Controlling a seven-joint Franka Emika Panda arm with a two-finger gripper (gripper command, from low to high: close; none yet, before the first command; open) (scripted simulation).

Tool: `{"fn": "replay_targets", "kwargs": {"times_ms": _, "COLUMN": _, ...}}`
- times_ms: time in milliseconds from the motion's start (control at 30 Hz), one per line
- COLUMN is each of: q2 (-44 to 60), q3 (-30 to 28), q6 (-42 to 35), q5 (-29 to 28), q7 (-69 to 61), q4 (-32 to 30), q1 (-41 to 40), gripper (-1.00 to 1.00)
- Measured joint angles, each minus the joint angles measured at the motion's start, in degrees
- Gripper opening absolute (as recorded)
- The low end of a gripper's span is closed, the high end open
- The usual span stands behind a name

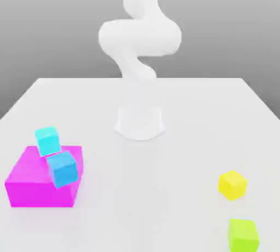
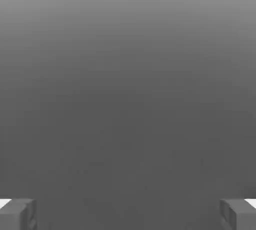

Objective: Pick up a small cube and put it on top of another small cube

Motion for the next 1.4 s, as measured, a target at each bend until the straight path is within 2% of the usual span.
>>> {"fn": "replay_targets", "kwargs": {"times_ms": 300, "q2": 18.9, "q3": 9.9, "q6": 5.1, "q5": -5.7, "q7": 12.7, "q4": 0.0, "q1": -3.7, "gripper": 0.0}}
{"fn": "replay_targets", "kwargs": {"times_ms": 567, "q2": 35.7, "q3": 15.6, "q6": 9.4, "q5": -12.4, "q7": 24.9, "q4": 0.0, "q1": -3.5, "gripper": 0.0}}
{"fn": "replay_targets", "kwargs": {"times_ms": 767, "q2": 47.9, "q3": 16.5, "q6": 12.8, "q5": -15.6, "q7": 32.8, "q4": -0.1, "q1": -0.3, "gripper": 0.0}}
{"fn": "replay_targets", "kwargs": {"times_ms": 1000, "q2": 61.0, "q3": 17.8, "q6": 17.9, "q5": -15.1, "q7": 38.7, "q4": -0.3, "q1": 3.2, "gripper": 0.0}}
{"fn": "replay_targets", "kwargs": {"times_ms": 1133, "q2": 69.3, "q3": 13.8, "q6": 23.7, "q5": -19.2, "q7": 42.4, "q4": 1.4, "q1": 6.8, "gripper": 0.0}}
{"fn": "replay_targets", "kwargs": {"times_ms": 1167, "q2": 70.6, "q3": 13.0, "q6": 24.6, "q5": -19.8, "q7": 42.9, "q4": 1.7, "q1": 7.4, "gripper": -1.0}}
{"fn": "replay_targets", "kwargs": {"times_ms": 1400, "q2": 70.4, "q3": 13.3, "q6": 24.6, "q5": -19.9, "q7": 43.0, "q4": 1.7, "q1": 7.2, "gripper": -1.0}}
